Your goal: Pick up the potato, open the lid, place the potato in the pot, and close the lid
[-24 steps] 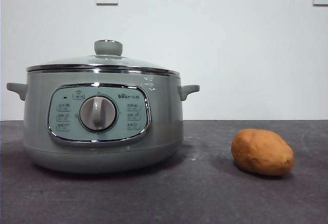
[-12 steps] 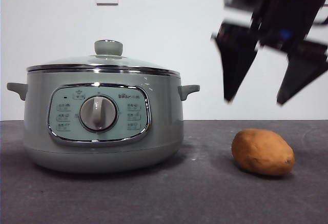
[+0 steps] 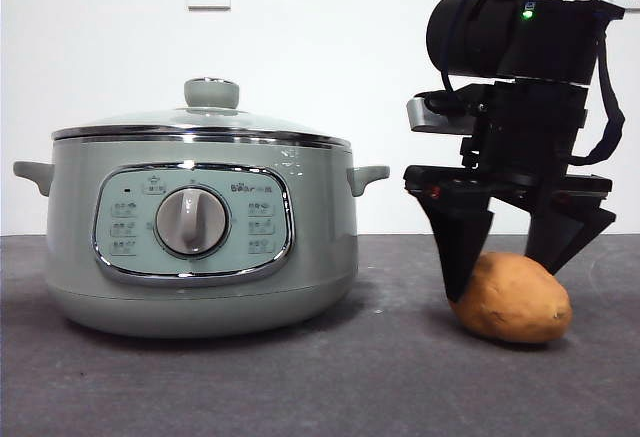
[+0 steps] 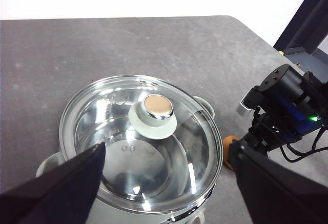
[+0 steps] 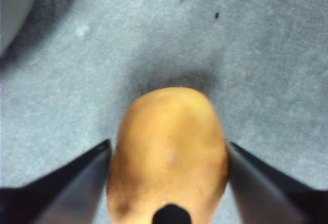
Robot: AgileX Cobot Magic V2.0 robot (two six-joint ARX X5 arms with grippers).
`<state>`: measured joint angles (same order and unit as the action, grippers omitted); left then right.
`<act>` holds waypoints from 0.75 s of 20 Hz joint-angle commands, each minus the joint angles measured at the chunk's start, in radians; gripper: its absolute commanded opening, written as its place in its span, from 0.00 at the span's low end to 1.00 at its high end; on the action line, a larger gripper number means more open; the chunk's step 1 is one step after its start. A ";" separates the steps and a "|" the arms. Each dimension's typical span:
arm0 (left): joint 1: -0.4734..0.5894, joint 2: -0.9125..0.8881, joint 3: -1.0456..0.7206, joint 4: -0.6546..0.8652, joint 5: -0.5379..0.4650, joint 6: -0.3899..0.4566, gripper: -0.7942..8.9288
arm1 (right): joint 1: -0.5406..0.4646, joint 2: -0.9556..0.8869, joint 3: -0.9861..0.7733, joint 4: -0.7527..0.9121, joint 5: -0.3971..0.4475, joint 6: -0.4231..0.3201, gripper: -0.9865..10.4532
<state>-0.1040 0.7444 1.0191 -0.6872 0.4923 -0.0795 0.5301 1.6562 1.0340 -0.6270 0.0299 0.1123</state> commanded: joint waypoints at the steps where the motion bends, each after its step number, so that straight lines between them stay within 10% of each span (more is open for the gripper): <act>1: -0.002 0.010 0.002 0.002 0.005 -0.005 0.50 | 0.001 0.008 0.002 0.005 0.003 0.010 0.07; 15: -0.173 0.279 0.003 0.287 -0.099 -0.029 0.50 | 0.001 -0.398 0.002 -0.216 0.003 0.011 0.07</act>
<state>-0.2729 1.0229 1.0191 -0.4057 0.3965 -0.0994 0.5301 1.2575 1.0340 -0.8436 0.0299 0.1135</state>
